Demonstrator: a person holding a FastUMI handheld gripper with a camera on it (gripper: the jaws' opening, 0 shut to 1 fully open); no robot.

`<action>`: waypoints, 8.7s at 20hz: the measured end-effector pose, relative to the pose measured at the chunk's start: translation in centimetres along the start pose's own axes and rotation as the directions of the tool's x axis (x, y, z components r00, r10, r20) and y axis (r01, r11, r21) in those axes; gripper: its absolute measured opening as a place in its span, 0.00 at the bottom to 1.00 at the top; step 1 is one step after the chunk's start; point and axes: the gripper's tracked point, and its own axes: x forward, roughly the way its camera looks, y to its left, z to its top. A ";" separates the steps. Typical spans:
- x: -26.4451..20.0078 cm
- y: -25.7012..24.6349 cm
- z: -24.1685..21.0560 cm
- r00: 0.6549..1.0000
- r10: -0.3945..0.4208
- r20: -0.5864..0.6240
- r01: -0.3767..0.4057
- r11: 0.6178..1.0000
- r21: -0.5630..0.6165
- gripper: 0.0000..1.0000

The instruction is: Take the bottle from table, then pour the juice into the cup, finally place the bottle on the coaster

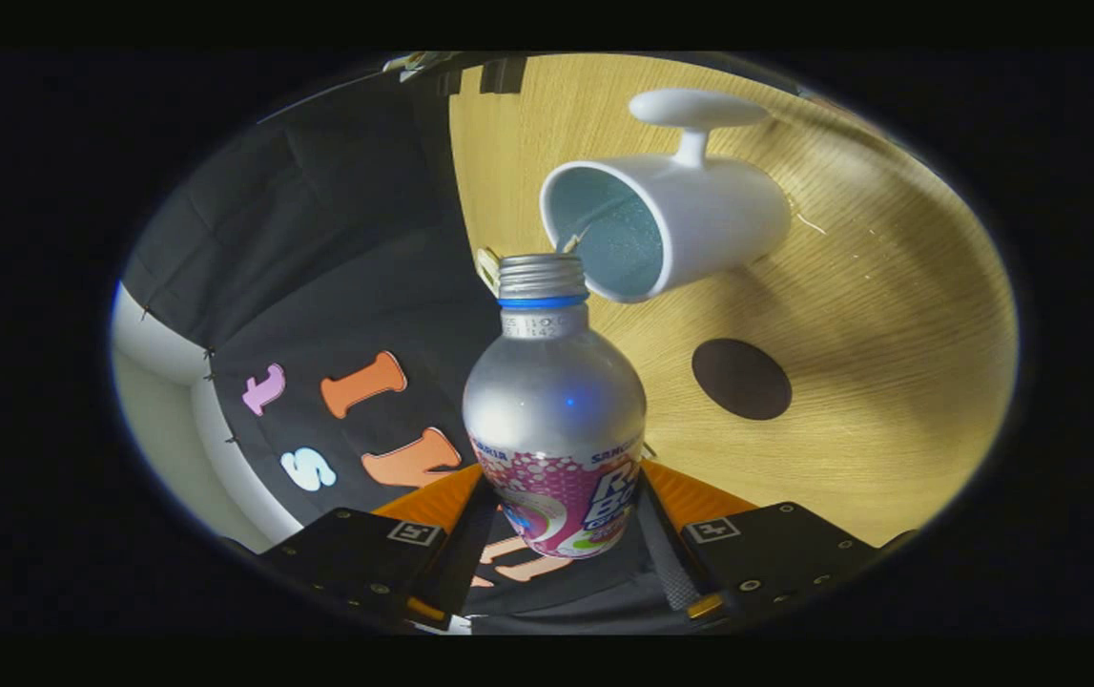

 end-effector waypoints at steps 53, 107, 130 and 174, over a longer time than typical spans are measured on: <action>0.1 2.4 0.5 0.999 0.034 0.022 -0.038 0.977 0.211 0.78; 1.0 0.7 0.4 1.000 -0.008 0.029 0.010 0.998 -0.056 0.78; 2.4 -2.7 -1.6 0.948 0.159 0.276 0.310 -0.270 -0.912 0.78; -5.8 -6.8 -4.6 0.982 0.175 0.074 0.154 -0.502 -0.851 0.98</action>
